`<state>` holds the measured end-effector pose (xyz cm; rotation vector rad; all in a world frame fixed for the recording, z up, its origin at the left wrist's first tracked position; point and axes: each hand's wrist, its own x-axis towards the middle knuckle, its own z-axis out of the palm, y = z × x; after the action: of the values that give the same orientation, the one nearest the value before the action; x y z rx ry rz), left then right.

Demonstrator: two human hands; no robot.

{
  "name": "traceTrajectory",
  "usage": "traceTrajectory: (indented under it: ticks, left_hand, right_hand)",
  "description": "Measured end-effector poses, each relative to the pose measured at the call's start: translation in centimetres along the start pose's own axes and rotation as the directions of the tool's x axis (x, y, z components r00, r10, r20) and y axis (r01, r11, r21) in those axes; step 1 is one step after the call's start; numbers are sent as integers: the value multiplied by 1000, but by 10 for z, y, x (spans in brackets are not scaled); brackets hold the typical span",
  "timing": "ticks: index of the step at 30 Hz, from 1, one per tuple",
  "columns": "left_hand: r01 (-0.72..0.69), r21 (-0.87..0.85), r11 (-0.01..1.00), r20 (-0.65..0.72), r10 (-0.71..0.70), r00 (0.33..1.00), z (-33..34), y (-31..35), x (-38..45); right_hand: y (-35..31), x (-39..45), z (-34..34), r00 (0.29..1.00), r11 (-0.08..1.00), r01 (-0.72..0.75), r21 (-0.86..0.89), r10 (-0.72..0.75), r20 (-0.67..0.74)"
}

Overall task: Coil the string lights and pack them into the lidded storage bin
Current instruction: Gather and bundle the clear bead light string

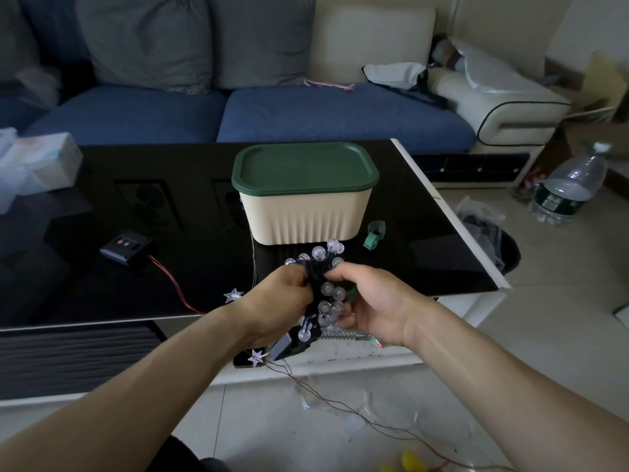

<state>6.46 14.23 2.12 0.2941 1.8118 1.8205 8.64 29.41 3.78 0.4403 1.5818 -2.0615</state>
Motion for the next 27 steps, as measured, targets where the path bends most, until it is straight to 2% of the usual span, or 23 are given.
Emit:
traceTrajectory:
  ticks: [2,7,11,17,20,24,27]
  left_hand:
    - [0,22,1000,9,-1,1000,-1,2,-1]
    - [-15,217,976,16,11,1000,-1,4,-2]
    - [-5,192,981,81,-10,997,7,11,-6]
    - [25,213,977,61,-39,997,-1,3,1]
    - [60,160,985,35,-66,997,-1,4,1]
    - [109,-36,993,183,-100,978,5,12,-3]
    - [167,-68,984,282,-142,949,5,12,-2]
  right_hand:
    - [-1,-2,0,1000,999,-8,-35,9,26]
    - [3,-4,3,996,996,-65,-62,69,55]
    - [7,0,4,997,996,-72,-61,69,-39]
    - [5,3,3,988,975,-42,-219,9,-151]
    - [4,4,1,986,957,3,-289,-51,-159]
    - [3,4,-6,973,892,70,-446,-160,-167]
    - [4,3,-9,957,834,87,-544,-221,-186]
